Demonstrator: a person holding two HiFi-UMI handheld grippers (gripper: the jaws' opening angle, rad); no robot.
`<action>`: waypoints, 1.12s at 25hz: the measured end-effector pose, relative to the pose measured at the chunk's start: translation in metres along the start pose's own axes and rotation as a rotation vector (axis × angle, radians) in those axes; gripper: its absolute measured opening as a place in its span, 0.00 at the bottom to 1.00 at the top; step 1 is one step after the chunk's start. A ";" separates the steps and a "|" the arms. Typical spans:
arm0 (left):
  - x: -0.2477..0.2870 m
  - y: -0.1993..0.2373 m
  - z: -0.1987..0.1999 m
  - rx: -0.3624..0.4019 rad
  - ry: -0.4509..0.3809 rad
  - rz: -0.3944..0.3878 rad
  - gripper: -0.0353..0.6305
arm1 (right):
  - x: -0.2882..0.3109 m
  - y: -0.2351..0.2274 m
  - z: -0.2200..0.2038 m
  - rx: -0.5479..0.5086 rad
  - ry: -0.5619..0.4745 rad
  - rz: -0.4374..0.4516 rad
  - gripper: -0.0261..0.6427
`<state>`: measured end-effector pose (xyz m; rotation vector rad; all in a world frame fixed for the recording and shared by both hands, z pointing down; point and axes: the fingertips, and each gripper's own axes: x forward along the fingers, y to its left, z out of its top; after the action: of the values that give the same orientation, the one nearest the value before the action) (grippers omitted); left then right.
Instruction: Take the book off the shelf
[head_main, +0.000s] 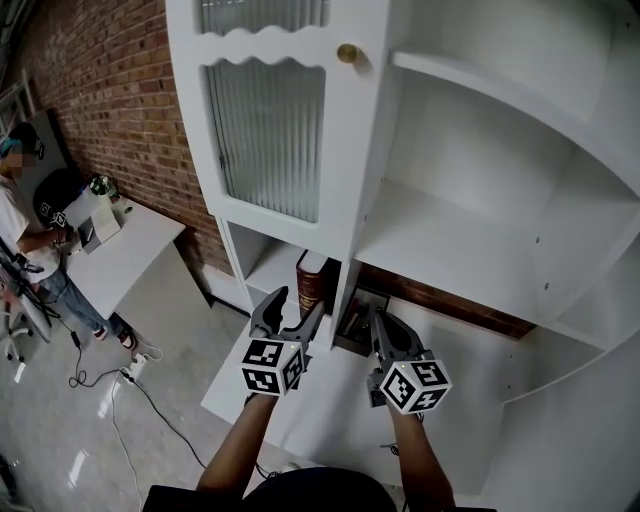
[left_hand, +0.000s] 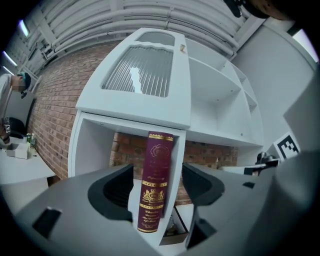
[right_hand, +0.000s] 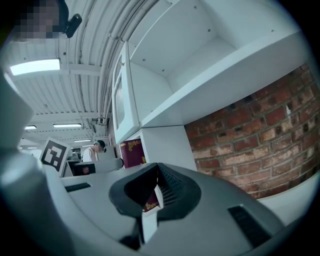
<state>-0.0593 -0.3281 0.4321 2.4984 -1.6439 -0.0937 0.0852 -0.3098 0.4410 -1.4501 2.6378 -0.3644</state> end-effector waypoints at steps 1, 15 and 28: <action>0.003 0.001 0.000 0.002 0.002 0.000 0.51 | 0.000 -0.002 -0.001 0.002 0.001 -0.004 0.07; 0.034 0.005 -0.010 -0.003 0.032 0.003 0.55 | 0.006 -0.021 -0.006 0.005 0.015 -0.031 0.07; 0.053 0.012 -0.011 0.011 0.041 -0.012 0.55 | 0.010 -0.040 -0.015 0.008 0.033 -0.076 0.07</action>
<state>-0.0476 -0.3808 0.4469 2.5010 -1.6184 -0.0345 0.1094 -0.3361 0.4655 -1.5585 2.6091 -0.4088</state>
